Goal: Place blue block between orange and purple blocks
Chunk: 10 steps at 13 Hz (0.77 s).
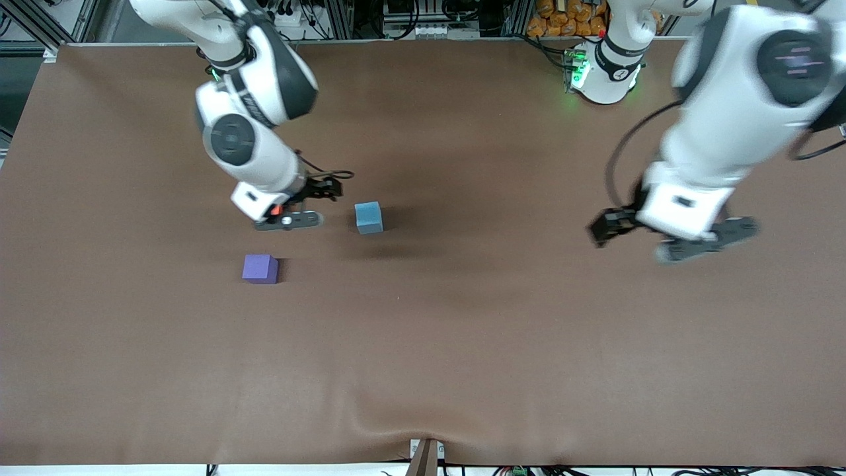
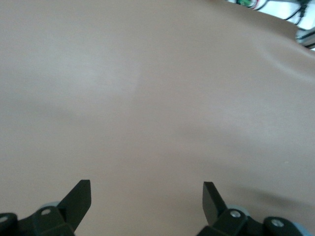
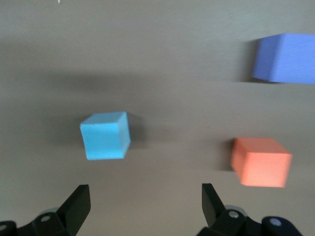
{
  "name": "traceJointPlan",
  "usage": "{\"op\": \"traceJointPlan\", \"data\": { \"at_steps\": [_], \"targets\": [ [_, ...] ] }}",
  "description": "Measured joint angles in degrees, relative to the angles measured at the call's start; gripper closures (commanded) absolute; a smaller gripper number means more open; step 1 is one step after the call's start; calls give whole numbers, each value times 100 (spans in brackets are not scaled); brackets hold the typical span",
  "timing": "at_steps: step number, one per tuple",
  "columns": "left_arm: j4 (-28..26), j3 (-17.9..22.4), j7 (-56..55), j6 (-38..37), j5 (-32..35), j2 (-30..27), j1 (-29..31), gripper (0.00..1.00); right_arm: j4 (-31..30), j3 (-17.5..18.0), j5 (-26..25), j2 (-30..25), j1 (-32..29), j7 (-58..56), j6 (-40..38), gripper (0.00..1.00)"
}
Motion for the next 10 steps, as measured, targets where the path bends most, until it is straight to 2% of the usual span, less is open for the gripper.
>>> {"op": "traceJointPlan", "data": {
  "at_steps": [2, 5, 10],
  "targets": [
    [-349, -4, 432, -26, 0, -289, 423, 0, -25, 0, 0, 422, 366, 411, 634, 0],
    [-795, -10, 752, -29, -1, -635, 697, 0, -28, -7, -40, 982, 678, 631, 1249, 0],
    [-997, -10, 1547, -170, 1, -935, 1160, 0, -19, -55, -235, 1120, 700, 632, 1414, 0]
  ]
}}
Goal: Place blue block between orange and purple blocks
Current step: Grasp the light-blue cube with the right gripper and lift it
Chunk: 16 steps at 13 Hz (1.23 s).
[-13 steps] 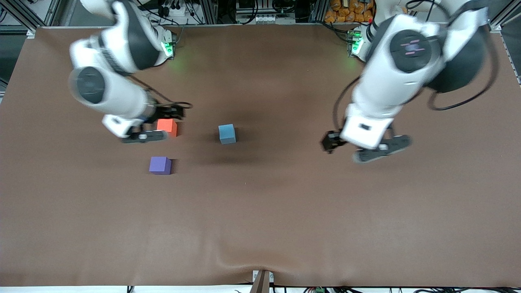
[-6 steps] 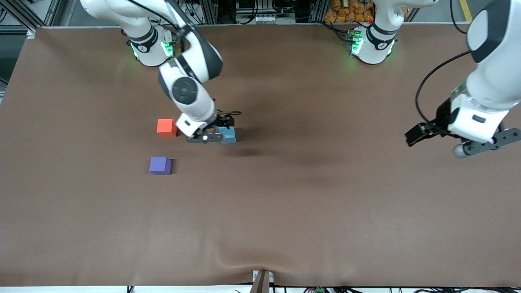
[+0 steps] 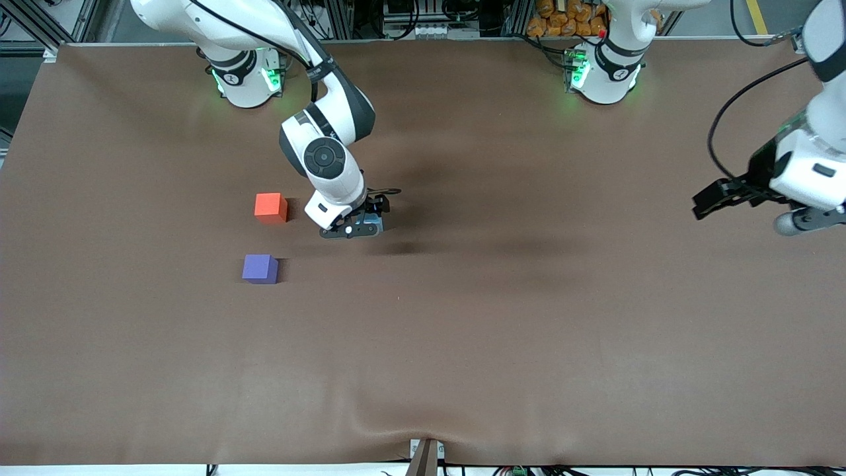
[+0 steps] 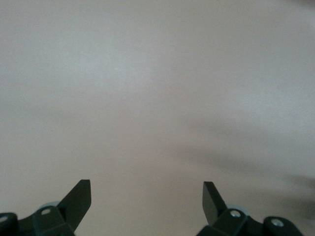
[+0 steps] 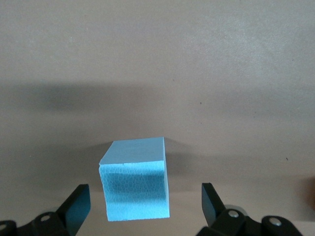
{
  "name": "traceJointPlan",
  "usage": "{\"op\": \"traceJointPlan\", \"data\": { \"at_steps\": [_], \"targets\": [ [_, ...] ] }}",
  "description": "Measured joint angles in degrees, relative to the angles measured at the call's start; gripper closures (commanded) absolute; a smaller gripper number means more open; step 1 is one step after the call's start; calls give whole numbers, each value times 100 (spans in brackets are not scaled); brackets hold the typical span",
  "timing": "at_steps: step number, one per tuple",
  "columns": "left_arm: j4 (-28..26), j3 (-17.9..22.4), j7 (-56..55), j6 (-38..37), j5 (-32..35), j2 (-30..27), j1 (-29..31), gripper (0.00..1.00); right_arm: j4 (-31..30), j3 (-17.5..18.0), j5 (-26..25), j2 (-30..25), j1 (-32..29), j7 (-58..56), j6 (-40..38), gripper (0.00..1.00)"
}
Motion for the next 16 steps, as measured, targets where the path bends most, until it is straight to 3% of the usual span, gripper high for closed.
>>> {"op": "traceJointPlan", "data": {
  "at_steps": [8, 10, 11, 13, 16],
  "targets": [
    [-39, -6, 320, -225, 0, -224, 253, 0, -262, 4, -7, 160, 46, 6, 426, 0],
    [-39, -5, 329, -251, 0, -232, 264, 0, -267, 6, -7, 213, 107, 57, 458, 6],
    [-39, -3, 330, -256, 0, -238, 268, 0, -268, 6, -7, 248, 136, 109, 515, 29],
    [-40, -2, 332, -261, 0, -241, 273, 0, -268, 6, -9, 303, 178, 150, 601, 99],
    [-62, 0, 336, -262, 0, -241, 274, 0, -199, -9, -9, 297, 194, 190, 593, 100]
  ]
}}
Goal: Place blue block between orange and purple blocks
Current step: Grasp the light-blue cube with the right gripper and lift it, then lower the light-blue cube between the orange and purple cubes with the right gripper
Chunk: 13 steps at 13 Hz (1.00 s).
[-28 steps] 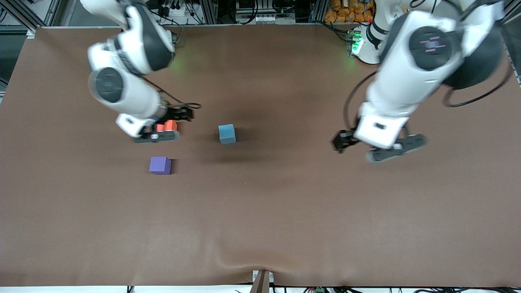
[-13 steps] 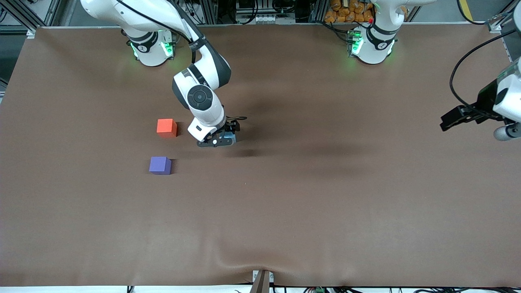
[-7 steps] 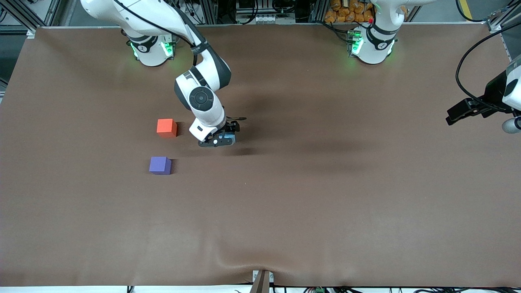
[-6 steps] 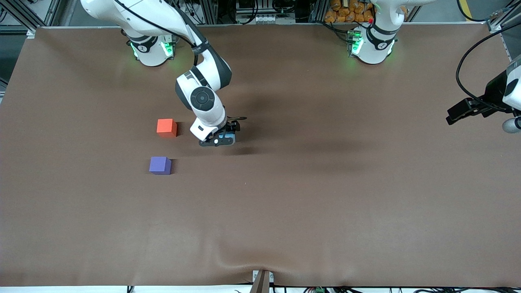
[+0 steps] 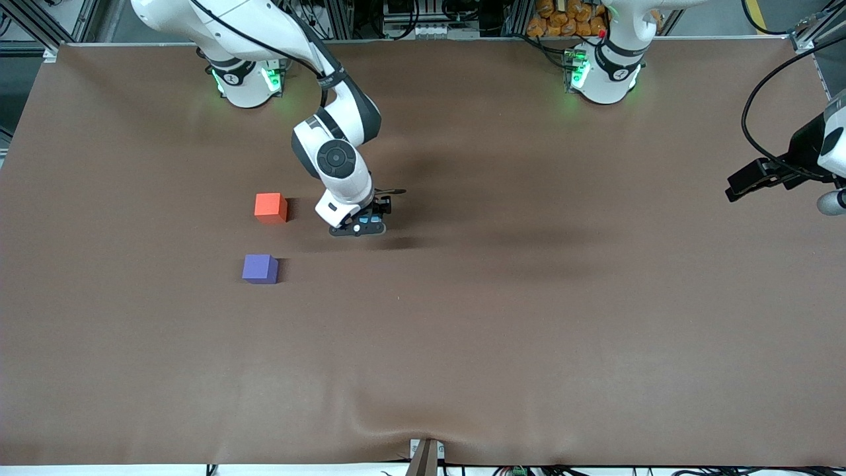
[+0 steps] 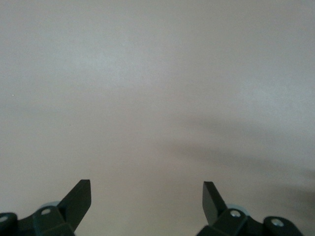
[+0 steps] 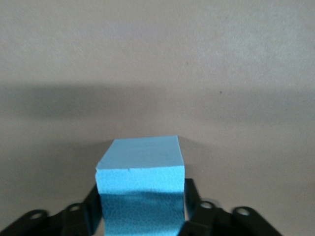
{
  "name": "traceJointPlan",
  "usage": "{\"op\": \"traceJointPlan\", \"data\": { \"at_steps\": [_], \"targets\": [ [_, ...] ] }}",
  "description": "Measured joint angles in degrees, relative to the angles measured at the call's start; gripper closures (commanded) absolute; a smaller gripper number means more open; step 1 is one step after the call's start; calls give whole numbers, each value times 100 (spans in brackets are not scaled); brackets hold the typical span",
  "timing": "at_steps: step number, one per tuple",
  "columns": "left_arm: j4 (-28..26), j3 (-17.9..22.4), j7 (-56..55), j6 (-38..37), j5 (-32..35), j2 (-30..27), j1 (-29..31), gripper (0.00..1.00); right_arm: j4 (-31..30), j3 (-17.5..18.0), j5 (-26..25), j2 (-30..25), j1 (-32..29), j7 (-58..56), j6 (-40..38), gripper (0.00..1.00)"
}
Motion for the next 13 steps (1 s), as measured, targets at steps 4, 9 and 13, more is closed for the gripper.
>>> {"op": "traceJointPlan", "data": {
  "at_steps": [4, 9, 13],
  "targets": [
    [-14, 7, 363, 0, 22, 14, 24, 0, 433, -110, -1, -480, -336, 48, -1201, 100],
    [93, 19, 596, 10, 31, 65, 269, 0, 359, -165, -23, -1419, -1789, -947, -2054, 100],
    [145, -56, 595, -27, 15, 54, 263, 0, -34, -165, -23, -1493, -2463, -1312, -2030, 100]
  ]
}}
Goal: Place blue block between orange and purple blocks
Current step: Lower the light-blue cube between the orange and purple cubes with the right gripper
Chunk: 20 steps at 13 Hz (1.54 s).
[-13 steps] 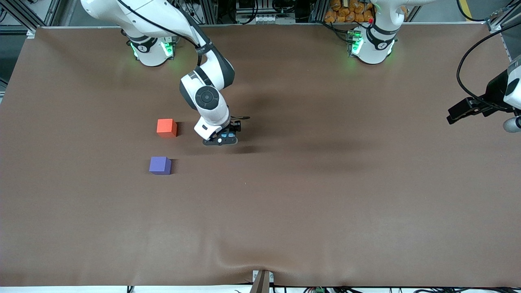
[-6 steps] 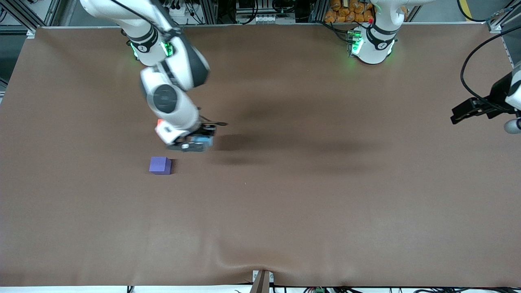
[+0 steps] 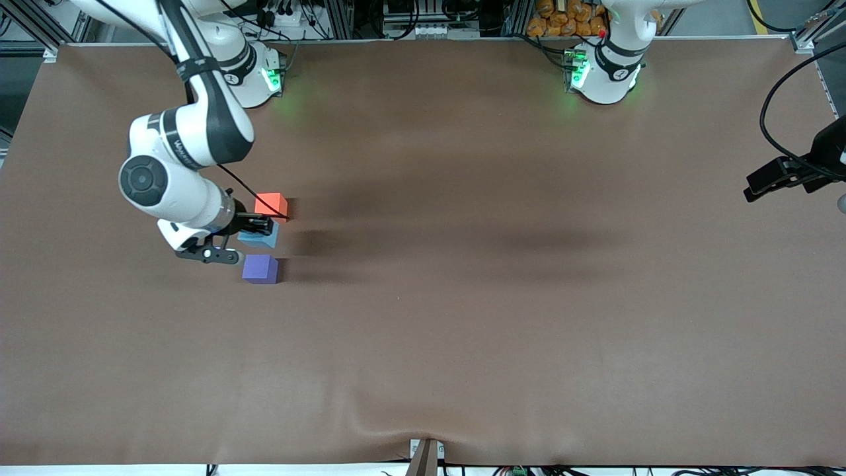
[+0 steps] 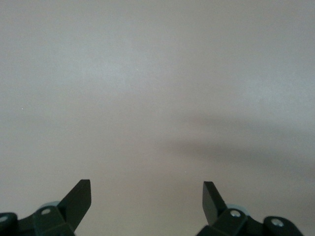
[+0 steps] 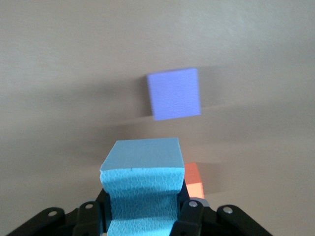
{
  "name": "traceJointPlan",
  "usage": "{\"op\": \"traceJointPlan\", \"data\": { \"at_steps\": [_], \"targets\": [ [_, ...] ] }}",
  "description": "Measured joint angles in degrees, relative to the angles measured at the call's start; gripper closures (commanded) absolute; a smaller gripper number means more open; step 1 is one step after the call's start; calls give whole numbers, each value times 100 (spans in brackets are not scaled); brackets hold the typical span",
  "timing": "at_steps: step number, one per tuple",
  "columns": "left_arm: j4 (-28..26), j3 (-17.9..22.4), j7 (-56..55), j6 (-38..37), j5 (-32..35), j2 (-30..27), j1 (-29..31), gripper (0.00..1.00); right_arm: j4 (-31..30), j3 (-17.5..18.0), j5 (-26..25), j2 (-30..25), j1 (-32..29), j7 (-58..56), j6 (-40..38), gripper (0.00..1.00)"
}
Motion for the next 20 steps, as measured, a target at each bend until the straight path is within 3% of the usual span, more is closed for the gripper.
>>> {"op": "traceJointPlan", "data": {
  "at_steps": [4, 8, 15, 20],
  "targets": [
    [0, -39, 0, -27, -53, -20, -75, 0, -326, 3, 0, -1, -383, -292, 179, 100],
    [-20, -45, 0, 1, -53, -80, -313, 0, -851, 31, 0, 3, -478, -387, 966, 100],
    [-405, -50, 0, 51, -53, -554, -486, 0, -945, 138, 0, 103, -389, -530, 1049, 100],
    [-408, -51, 0, 51, -53, -573, -492, 0, -981, 146, 0, 328, -261, -594, 1323, 100]
  ]
}}
